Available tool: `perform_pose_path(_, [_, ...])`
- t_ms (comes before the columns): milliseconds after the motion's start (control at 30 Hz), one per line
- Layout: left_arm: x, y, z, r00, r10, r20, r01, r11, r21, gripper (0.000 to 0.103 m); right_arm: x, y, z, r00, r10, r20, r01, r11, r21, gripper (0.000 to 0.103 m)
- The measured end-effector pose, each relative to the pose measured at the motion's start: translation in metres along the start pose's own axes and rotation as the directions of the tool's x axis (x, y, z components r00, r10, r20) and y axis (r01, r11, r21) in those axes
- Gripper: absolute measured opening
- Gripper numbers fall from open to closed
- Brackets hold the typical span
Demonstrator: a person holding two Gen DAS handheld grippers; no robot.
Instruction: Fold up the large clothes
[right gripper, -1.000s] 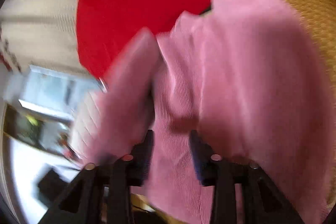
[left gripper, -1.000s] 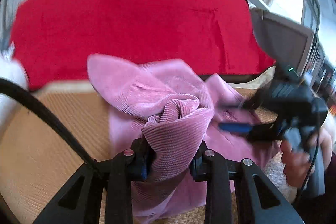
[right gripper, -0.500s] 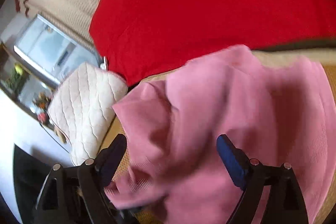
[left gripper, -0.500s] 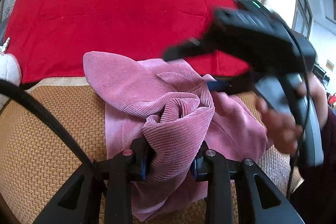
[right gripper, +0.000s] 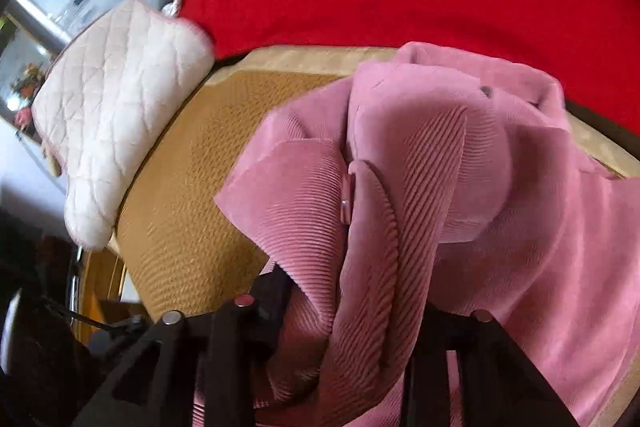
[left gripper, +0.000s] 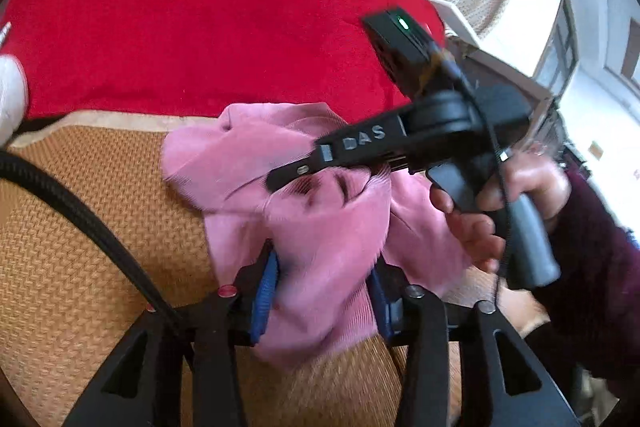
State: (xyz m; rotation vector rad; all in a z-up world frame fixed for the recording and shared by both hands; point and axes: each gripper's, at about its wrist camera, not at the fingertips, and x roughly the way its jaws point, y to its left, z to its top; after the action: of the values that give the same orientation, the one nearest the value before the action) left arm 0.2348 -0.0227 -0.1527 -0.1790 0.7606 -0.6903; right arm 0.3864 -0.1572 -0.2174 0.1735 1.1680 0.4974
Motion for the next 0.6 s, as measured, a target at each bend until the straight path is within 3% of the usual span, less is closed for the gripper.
perform_pose_path(67, [-0.023, 0.015, 0.0, 0.999, -0.033, 0.035, 0.034, 0.998, -0.045, 0.052, -0.011, -0.008, -0.005, 0.999, 0.007, 0.046, -0.009, 0.999, 0.036, 0.026])
perform_pose_path(133, [-0.037, 0.037, 0.004, 0.997, 0.022, 0.076, -0.013, 0.992, -0.122, 0.06, -0.022, -0.021, -0.01, 0.996, 0.015, 0.092, -0.023, 0.996, 0.085, 0.022])
perform_pose_path(200, [-0.029, 0.055, 0.002, 0.998, 0.056, 0.037, -0.048, 0.98, -0.191, 0.058, -0.031, -0.035, -0.02, 0.989, 0.043, 0.144, -0.063, 0.988, 0.14, 0.02])
perform_pose_path(267, [-0.005, 0.063, -0.003, 0.998, 0.044, -0.043, -0.053, 0.967, -0.25, 0.058, -0.043, -0.045, -0.031, 0.972, 0.085, 0.219, -0.121, 0.98, 0.156, 0.018])
perform_pose_path(367, [0.043, 0.036, -0.007, 0.985, 0.05, -0.165, -0.077, 0.984, -0.16, 0.058, -0.054, -0.053, -0.044, 0.949, 0.125, 0.288, -0.179, 0.969, 0.171, 0.016])
perform_pose_path(467, [0.051, 0.027, -0.005, 0.988, -0.001, -0.155, -0.031, 0.978, -0.206, 0.052, -0.067, -0.053, -0.053, 0.942, 0.107, 0.319, -0.167, 0.971, 0.17, 0.015])
perform_pose_path(600, [0.051, 0.008, 0.009, 0.989, -0.074, -0.131, 0.047, 0.979, -0.197, 0.052, -0.086, -0.061, -0.058, 0.916, 0.142, 0.376, -0.223, 0.958, 0.182, 0.015])
